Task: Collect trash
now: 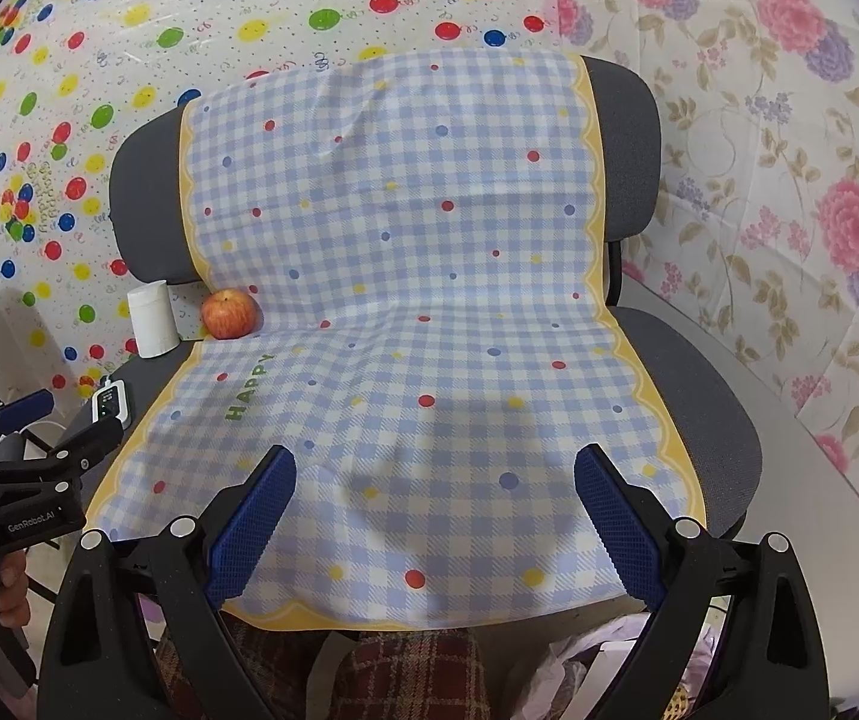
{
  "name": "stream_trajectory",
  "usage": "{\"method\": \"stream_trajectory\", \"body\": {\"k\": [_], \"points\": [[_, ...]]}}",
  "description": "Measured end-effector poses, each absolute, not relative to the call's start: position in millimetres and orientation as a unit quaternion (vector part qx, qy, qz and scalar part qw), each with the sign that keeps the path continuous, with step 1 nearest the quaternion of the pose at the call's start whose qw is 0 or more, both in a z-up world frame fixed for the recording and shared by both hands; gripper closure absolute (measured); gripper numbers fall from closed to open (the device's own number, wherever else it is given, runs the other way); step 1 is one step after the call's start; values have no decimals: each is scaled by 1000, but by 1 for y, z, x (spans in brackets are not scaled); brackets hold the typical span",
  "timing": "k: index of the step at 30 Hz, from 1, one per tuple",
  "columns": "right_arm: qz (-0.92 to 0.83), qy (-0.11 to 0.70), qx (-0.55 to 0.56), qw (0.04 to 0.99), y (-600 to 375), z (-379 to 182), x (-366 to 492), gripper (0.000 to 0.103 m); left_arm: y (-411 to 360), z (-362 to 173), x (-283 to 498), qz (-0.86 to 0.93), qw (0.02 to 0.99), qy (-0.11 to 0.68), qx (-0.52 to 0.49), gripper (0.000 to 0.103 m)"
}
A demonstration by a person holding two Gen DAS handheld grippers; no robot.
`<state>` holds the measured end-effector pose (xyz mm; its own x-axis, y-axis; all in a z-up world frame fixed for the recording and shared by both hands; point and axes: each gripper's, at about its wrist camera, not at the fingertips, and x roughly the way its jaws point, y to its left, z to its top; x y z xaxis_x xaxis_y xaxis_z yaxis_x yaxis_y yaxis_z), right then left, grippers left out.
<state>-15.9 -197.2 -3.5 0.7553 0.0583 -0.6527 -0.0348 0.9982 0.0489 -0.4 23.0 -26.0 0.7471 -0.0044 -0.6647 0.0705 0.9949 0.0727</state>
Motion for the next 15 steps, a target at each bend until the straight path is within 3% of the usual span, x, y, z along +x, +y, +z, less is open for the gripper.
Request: {"method": "stream_trajectory", "body": {"k": [15], "points": [[16,344,22,939,-205,-3,-20,10,21,-26,-1,-20,933,355,48,6]]}}
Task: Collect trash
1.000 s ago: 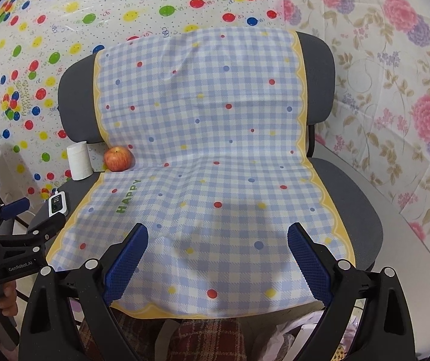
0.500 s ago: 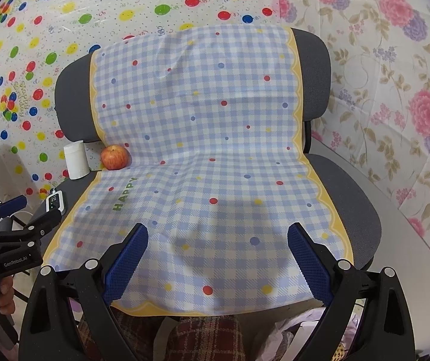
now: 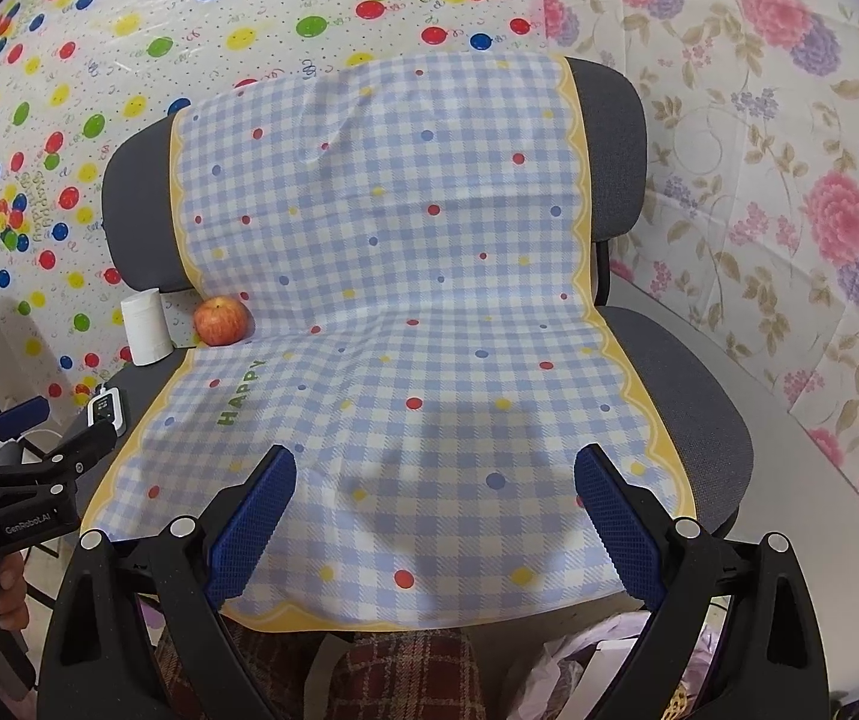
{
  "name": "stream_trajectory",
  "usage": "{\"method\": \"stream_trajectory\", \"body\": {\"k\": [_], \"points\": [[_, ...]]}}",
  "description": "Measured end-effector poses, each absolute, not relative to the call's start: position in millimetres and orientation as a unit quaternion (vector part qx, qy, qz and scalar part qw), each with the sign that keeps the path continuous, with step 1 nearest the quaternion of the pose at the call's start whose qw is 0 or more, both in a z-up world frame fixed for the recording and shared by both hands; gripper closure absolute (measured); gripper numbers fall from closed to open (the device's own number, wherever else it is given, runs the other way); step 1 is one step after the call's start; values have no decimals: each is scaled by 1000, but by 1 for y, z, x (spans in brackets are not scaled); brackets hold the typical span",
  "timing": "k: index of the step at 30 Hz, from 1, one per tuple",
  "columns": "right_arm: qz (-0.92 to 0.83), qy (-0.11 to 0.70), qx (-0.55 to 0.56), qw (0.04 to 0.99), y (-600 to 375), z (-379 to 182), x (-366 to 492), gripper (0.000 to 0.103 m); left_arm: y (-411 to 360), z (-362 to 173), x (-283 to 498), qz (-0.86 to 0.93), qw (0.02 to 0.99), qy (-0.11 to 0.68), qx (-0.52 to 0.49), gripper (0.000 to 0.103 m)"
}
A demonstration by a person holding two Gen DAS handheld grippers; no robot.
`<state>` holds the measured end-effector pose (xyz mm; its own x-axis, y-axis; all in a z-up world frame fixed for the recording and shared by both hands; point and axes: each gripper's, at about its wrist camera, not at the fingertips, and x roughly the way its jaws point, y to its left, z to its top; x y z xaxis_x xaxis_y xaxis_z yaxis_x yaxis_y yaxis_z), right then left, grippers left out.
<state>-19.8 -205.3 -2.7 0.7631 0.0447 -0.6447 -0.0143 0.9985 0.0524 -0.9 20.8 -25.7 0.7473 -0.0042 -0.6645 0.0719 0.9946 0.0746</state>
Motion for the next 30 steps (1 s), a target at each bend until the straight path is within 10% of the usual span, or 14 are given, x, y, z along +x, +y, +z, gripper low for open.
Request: {"method": "stream_trajectory", "body": {"k": [30], "points": [[14,344,24,938,-208,-4,-22,10,18,-24,-3,-17,934,354,49,6]]}}
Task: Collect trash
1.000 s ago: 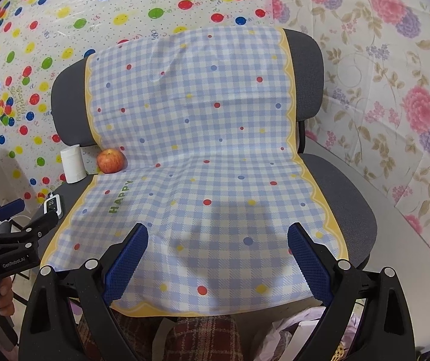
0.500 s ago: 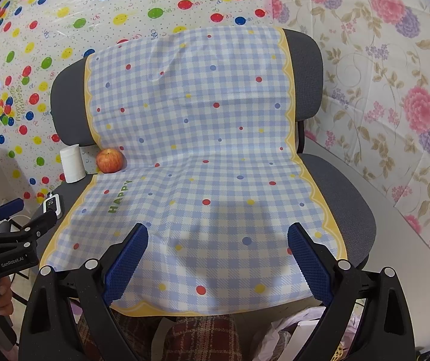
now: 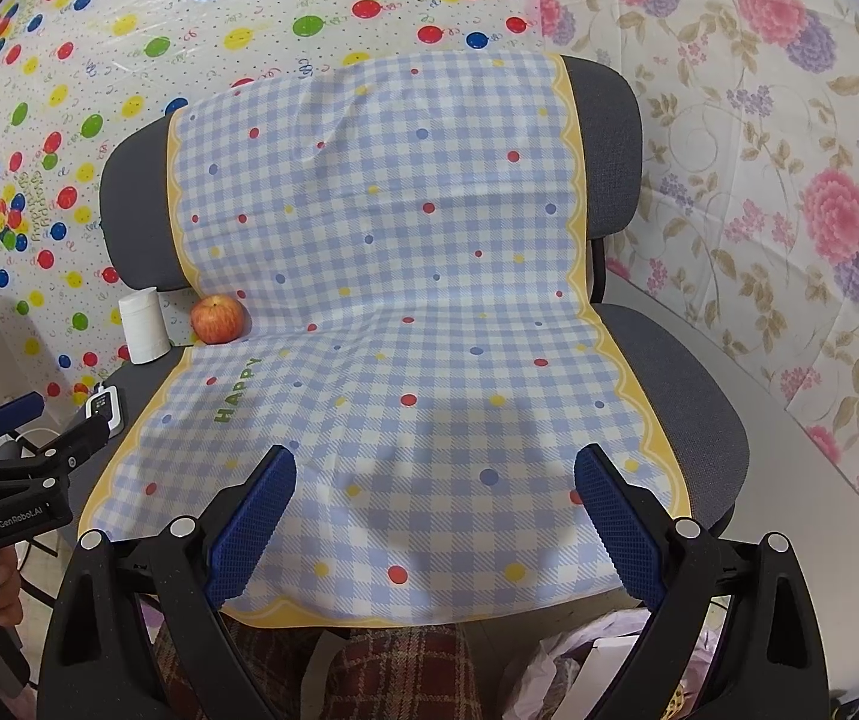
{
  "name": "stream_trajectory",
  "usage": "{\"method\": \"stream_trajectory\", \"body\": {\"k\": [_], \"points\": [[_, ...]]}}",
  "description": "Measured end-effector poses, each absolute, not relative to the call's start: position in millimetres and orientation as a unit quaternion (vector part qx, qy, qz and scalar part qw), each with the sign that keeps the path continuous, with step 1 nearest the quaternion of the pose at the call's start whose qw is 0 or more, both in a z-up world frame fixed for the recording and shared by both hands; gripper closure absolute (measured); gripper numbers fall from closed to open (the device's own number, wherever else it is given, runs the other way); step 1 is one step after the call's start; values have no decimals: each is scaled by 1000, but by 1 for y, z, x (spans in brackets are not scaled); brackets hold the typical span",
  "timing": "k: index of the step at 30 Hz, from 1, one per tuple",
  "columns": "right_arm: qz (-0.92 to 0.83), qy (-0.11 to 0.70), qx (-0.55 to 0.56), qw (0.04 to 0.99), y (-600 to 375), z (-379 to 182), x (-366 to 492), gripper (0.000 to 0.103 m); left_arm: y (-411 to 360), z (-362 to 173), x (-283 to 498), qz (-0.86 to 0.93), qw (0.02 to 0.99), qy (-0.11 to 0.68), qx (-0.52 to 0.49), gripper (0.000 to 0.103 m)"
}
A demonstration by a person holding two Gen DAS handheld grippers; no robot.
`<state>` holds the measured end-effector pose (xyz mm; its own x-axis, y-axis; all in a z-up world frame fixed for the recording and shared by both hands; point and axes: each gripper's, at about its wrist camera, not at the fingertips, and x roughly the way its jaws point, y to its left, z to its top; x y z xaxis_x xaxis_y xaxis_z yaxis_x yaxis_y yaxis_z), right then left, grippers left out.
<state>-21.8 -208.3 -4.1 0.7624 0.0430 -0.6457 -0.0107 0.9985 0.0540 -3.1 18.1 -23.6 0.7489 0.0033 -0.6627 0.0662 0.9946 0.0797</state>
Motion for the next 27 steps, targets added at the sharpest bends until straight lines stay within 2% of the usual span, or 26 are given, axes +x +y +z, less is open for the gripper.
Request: {"method": "stream_trajectory", "body": {"k": [18,27], "points": [[10,353,34,935,-219,-13,-18,10,16,-26,-2,-34,937,344,53,6],[-15,349,9,937,-243,-42,35,9,15,-68,32,-22,923,382,48,6]]}}
